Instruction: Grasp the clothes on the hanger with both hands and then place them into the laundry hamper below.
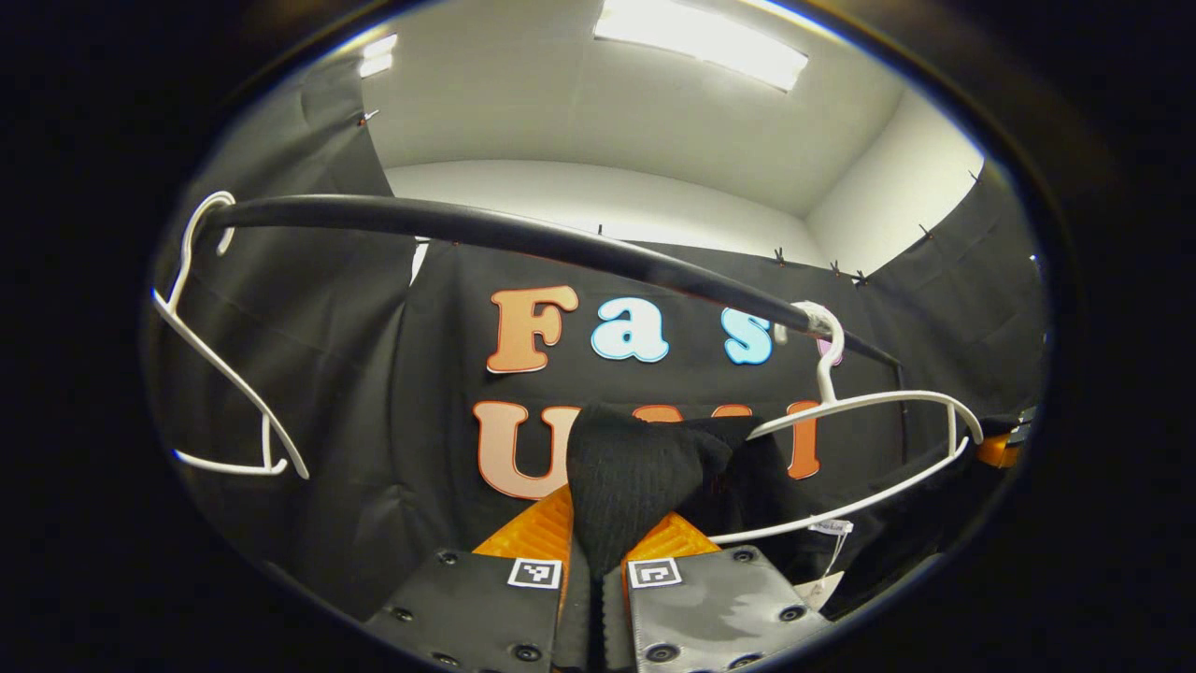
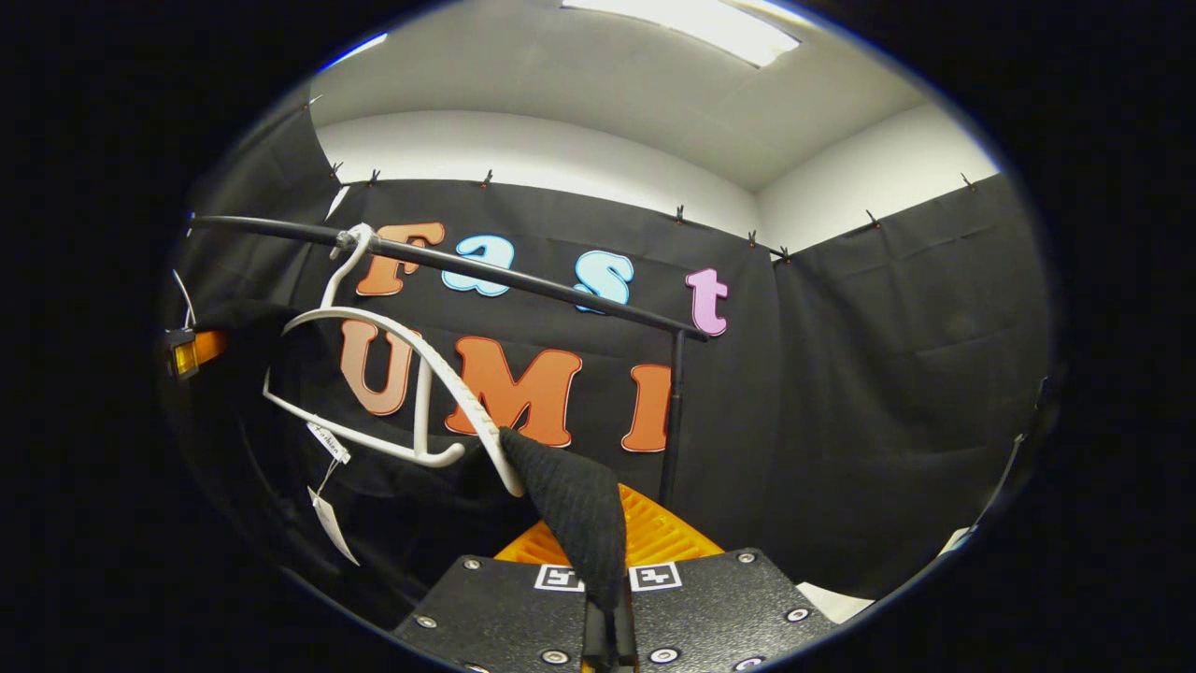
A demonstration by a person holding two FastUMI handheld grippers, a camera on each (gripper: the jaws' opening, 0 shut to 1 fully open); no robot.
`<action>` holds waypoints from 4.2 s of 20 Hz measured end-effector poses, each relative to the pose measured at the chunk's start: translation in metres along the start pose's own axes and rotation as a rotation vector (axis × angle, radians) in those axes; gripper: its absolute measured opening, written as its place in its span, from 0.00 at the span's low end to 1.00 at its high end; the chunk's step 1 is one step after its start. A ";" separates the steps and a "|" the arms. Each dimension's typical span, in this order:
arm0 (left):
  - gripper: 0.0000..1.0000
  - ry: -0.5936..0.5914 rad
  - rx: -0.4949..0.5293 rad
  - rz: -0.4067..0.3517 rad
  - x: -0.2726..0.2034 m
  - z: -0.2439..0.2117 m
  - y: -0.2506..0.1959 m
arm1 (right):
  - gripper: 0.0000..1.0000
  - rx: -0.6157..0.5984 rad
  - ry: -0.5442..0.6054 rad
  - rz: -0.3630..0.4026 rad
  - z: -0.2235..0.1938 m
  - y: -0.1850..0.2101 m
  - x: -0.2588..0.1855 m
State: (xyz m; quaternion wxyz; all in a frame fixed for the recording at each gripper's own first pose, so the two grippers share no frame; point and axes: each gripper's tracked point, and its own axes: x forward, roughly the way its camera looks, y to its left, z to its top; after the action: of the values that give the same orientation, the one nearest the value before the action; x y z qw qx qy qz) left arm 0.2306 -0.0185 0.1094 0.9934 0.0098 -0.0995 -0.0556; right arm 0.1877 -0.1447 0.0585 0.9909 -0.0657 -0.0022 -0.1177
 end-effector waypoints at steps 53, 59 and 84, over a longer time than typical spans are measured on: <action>0.12 0.568 0.142 0.155 -0.162 -0.241 0.086 | 0.10 0.113 0.406 0.446 -0.186 0.222 -0.119; 0.12 0.729 0.145 0.162 -0.208 -0.306 0.096 | 0.10 0.071 0.565 0.484 -0.256 0.237 -0.152; 0.99 1.231 0.094 0.211 -0.341 -0.478 0.112 | 0.55 0.031 0.950 0.500 -0.406 0.253 -0.231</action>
State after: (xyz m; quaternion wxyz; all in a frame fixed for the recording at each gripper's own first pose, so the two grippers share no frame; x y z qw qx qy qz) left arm 0.0058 0.1356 -0.4225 0.8673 0.0740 0.4882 0.0629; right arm 0.0174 0.1004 -0.3818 0.8815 0.0109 0.4603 0.1050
